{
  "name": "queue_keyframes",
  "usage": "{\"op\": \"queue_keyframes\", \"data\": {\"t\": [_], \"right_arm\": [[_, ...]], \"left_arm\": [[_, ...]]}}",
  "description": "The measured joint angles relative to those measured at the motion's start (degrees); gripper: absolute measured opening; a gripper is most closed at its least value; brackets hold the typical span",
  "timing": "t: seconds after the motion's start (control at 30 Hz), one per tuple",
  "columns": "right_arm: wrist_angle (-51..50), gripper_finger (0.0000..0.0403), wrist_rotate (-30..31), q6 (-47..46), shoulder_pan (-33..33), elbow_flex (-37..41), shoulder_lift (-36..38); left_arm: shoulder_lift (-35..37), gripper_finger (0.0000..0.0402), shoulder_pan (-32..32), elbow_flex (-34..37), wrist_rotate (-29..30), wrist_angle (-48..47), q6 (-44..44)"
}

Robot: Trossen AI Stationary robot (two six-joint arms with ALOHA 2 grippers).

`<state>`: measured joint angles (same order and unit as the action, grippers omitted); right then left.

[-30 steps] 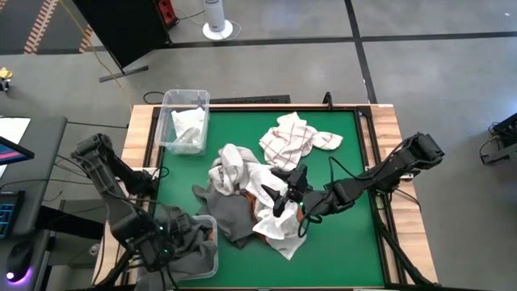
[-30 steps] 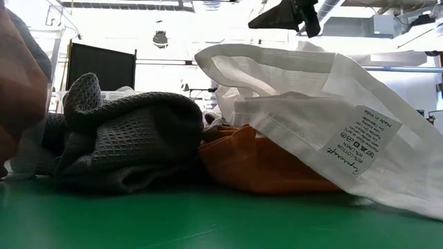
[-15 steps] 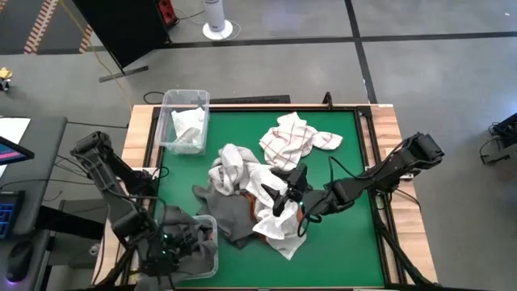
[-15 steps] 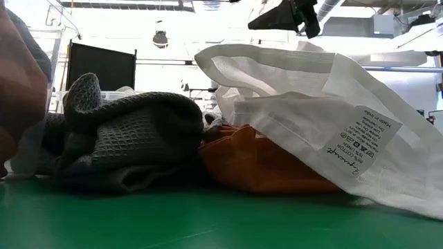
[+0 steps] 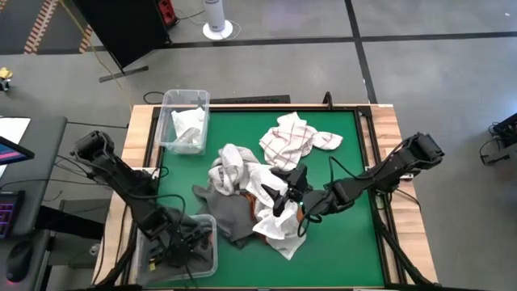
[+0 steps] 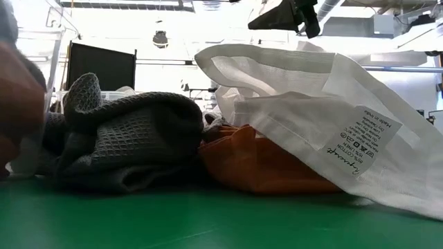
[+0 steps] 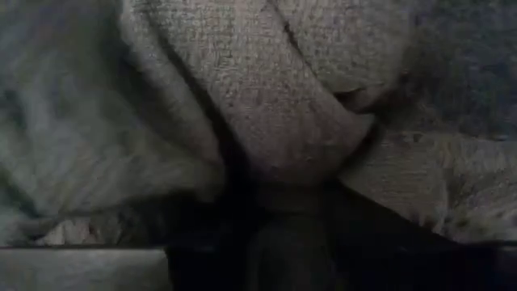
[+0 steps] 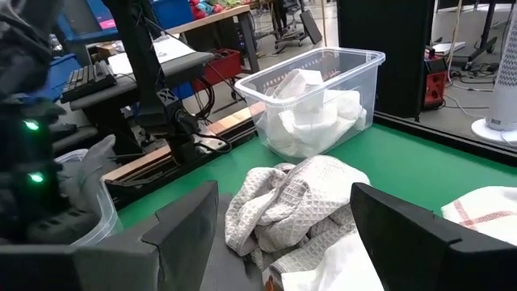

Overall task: Sort towels by color in basket
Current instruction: Put the gray towel into the bottom transparent bin

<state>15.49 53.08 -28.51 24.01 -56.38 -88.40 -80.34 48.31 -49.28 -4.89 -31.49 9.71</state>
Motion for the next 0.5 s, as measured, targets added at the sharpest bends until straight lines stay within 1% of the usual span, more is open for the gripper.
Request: {"op": "queue_keyframes", "data": {"t": [0.1, 0.2, 0.27, 0.5], "right_arm": [[-0.01, 0.0311, -0.02, 0.03, 0.02, 0.00, 0.00], [-0.02, 0.0311, -0.02, 0.28, 0.00, 0.00, 0.00], [-0.02, 0.0311, -0.02, 0.31, -0.05, 0.00, 0.00], [0.00, 0.0311, -0.02, 0.34, -0.05, 0.00, 0.00]], "left_arm": [[0.04, 0.0141, -0.17, 2.43, -0.98, 1.20, 0.80], [0.09, 0.0138, -0.11, 1.64, -1.07, -1.83, 2.34], [0.60, 0.0138, -0.11, -0.32, -0.72, -5.27, 3.10], [4.95, 0.0137, -0.28, -11.29, 5.39, -17.19, 4.65]]}}
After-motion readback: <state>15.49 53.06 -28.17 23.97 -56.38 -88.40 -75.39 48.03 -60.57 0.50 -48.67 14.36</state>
